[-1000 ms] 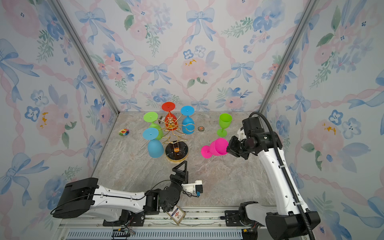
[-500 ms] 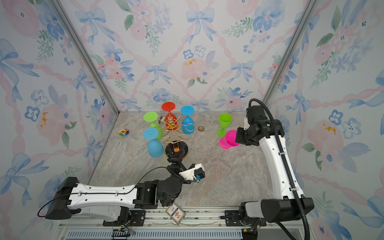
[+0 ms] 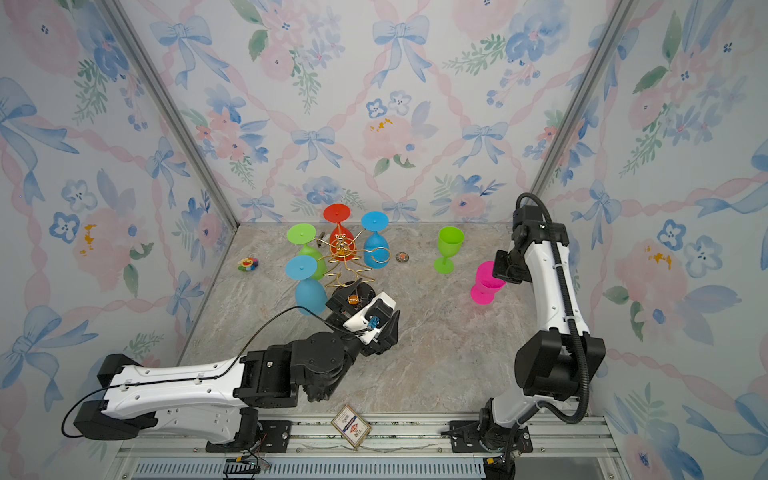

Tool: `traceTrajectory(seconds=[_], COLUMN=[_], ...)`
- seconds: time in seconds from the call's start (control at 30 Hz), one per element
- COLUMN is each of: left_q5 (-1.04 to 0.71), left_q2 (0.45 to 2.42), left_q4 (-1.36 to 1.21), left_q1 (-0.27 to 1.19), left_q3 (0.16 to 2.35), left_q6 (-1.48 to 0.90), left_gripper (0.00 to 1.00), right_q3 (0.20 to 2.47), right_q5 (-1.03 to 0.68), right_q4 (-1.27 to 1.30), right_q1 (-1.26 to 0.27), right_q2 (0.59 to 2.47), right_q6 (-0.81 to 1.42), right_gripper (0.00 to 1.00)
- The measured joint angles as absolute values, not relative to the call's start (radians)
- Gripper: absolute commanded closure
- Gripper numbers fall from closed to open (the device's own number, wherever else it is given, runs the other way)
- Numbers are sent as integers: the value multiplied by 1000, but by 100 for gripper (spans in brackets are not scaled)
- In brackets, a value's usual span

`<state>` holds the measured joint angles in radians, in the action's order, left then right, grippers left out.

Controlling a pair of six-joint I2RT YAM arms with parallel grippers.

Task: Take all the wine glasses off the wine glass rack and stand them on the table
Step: 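Carry the magenta glass beside the green glass with the right gripper while left arm rises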

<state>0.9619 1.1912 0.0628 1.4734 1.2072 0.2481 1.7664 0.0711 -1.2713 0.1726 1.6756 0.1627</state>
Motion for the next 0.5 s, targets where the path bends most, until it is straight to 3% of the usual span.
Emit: traceTrajectory(seconds=[0.5], left_q5=[756], left_q2=[1082], left_q4=[157], left_q1=[1425], left_q3=[1253], left_q6=[42], left_gripper=[2], right_q3=[2269], right_q5=[11], right_q4=[-1336], right_q1=[221], right_q2=[2104], right_q6=[144], right_gripper=[100])
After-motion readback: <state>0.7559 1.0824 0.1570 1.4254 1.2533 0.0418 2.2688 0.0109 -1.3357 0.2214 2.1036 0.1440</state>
